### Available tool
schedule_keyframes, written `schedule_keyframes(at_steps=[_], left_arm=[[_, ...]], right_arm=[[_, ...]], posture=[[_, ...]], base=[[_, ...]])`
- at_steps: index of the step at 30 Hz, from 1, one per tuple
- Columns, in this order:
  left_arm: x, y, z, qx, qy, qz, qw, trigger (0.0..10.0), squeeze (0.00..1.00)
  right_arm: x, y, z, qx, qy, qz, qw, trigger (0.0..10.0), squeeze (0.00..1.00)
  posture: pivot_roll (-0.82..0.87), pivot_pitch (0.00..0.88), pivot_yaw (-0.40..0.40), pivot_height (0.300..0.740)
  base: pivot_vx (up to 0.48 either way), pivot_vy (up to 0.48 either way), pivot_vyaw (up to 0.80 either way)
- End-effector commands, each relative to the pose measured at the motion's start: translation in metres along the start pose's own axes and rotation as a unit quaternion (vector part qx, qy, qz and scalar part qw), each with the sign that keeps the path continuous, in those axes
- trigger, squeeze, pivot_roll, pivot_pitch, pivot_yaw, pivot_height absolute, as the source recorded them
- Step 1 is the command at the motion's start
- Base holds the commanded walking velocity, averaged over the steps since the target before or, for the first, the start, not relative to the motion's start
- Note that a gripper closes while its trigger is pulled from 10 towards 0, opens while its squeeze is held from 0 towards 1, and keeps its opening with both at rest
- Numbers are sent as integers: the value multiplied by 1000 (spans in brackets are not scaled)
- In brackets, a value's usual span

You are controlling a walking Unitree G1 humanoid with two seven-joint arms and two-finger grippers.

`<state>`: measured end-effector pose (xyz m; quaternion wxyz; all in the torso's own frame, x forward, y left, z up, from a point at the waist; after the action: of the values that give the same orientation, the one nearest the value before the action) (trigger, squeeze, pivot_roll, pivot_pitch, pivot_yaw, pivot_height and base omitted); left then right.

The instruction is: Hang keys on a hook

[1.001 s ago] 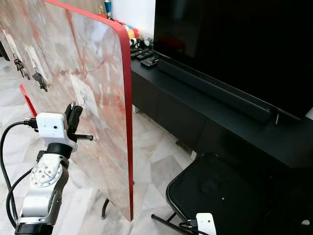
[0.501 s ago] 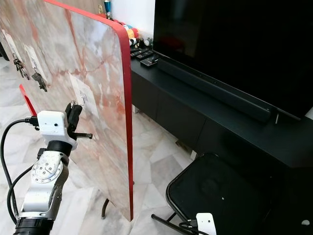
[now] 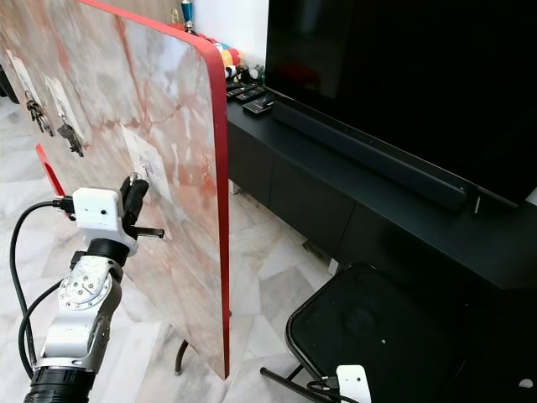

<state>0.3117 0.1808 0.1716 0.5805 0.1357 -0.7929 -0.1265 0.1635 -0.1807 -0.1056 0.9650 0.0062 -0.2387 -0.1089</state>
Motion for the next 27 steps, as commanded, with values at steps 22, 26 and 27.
schedule_keyframes(at_steps=[22, 26, 27], left_arm=[[11, -4, 22, -14, -18, -7, 1000, 10000, 0], [16, -3, 23, -11, -28, -10, 999, 10000, 0], [18, -1, 23, -9, -31, -10, 999, 10000, 0]], right_arm=[[1, -4, 0, -4, -1, 4, 1000, 10000, 0], [1, -4, 0, -4, -1, 4, 1000, 10000, 0], [1, -4, 0, -4, -1, 4, 1000, 10000, 0]], posture=[[54, 0, -92, 740], [54, 0, -92, 740], [54, 0, -92, 740]], base=[[0, 0, 0], [0, 0, 0], [0, 0, 0]])
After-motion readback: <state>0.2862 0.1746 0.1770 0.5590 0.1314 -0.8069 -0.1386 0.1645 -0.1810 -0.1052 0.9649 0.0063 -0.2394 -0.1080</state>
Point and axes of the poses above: a point about 5 cm out from each wrist's last joint towards the gripper, its own z axis pointing back from the gripper into the wrist, its own x axis along the axis of the wrist's last joint, y = z × x, the point moved 1 cm from there along -z, pointing out of the wrist towards the gripper, and after that the axes turned 14 degrees about -z, right-handed, at the moved point
